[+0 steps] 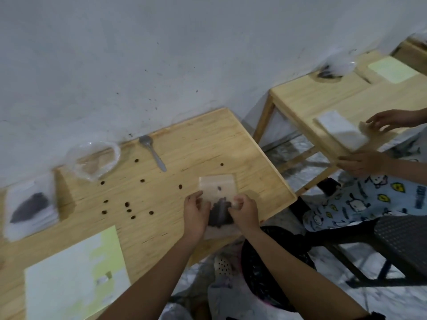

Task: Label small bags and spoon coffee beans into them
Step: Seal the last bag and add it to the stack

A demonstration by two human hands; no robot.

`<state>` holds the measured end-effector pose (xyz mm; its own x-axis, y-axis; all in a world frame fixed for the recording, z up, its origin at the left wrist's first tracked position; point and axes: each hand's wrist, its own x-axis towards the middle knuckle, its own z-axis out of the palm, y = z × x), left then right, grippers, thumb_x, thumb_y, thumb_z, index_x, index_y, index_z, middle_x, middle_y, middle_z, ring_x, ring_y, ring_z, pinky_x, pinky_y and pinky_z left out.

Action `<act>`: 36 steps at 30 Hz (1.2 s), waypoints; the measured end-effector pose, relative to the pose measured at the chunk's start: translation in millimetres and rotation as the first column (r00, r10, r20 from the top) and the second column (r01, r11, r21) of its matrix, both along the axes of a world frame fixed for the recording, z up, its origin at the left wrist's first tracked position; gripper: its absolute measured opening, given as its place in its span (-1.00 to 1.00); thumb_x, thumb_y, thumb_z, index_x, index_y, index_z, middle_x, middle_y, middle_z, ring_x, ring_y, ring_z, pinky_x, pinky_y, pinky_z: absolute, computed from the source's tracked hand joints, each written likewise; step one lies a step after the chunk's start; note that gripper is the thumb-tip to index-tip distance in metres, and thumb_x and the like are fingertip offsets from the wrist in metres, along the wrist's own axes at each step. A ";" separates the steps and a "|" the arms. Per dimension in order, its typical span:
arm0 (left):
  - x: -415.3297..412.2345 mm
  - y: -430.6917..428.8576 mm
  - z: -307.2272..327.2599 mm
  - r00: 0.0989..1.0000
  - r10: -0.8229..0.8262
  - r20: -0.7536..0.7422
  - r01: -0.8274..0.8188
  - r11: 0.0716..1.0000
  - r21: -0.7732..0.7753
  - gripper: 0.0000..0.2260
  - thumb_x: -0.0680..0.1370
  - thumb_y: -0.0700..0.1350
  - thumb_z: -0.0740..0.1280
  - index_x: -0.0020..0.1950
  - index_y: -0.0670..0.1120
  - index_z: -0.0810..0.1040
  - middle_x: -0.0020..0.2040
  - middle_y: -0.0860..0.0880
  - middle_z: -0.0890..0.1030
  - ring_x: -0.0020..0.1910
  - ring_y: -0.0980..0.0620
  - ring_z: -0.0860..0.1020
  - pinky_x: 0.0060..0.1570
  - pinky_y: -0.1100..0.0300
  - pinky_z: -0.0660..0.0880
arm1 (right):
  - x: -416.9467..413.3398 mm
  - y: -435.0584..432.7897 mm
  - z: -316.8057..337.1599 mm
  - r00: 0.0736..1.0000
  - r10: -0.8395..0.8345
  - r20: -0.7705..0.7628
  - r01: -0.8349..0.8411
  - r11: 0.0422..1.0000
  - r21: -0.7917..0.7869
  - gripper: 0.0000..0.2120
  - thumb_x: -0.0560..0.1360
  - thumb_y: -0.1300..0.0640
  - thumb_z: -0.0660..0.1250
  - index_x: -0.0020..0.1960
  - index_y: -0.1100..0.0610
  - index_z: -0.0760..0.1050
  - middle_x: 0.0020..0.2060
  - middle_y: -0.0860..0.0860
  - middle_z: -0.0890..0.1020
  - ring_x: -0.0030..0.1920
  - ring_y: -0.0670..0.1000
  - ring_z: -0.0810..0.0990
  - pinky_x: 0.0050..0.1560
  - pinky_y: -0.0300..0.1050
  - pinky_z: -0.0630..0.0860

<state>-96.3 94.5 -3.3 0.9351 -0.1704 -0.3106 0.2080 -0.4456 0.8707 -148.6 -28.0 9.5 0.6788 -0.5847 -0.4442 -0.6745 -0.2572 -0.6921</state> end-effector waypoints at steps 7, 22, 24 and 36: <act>31.9 37.4 34.2 0.997 0.061 0.042 -0.046 0.955 -0.292 -0.75 0.52 -0.27 0.34 0.15 -0.05 0.50 0.14 -0.07 0.55 0.00 0.24 0.55 -0.16 0.44 0.50 | 41.1 26.2 41.2 0.985 -0.024 0.171 0.006 0.994 0.105 -0.86 0.47 0.21 0.38 0.01 0.11 0.48 -0.05 0.00 0.53 -0.10 -0.06 0.48 -0.14 -0.24 0.38; 23.3 300.6 38.6 0.672 0.741 0.009 -0.696 0.635 -0.333 -0.74 0.53 -0.29 0.31 0.19 -0.08 0.53 0.03 0.00 0.59 -0.16 0.05 0.58 -0.20 0.28 0.50 | 66.9 229.8 5.3 0.627 0.777 0.060 -0.772 0.610 0.177 -0.96 0.48 0.23 0.32 -0.07 0.16 0.49 -0.21 -0.02 0.52 -0.13 -0.02 0.53 -0.19 -0.30 0.44; 14.6 318.1 35.3 0.628 0.778 0.004 -0.739 0.598 -0.309 -0.74 0.54 -0.29 0.30 0.21 -0.09 0.52 0.01 0.03 0.59 -0.26 0.16 0.58 -0.26 0.33 0.49 | 57.8 247.6 -7.3 0.548 0.836 -0.003 -0.816 0.535 0.218 -0.87 0.45 0.21 0.37 -0.02 0.20 0.50 -0.22 0.00 0.52 -0.15 -0.01 0.52 -0.17 -0.25 0.44; 12.6 353.6 35.0 0.628 0.777 -0.035 -0.742 0.584 -0.330 -0.69 0.54 -0.34 0.19 0.22 -0.08 0.49 0.07 0.05 0.62 -0.29 0.17 0.59 -0.22 0.24 0.50 | 56.6 282.0 -19.3 0.457 0.886 -0.082 -0.886 0.461 0.042 -0.88 0.47 0.25 0.34 -0.25 0.15 0.49 -0.31 0.03 0.55 -0.28 -0.05 0.49 -0.24 -0.26 0.45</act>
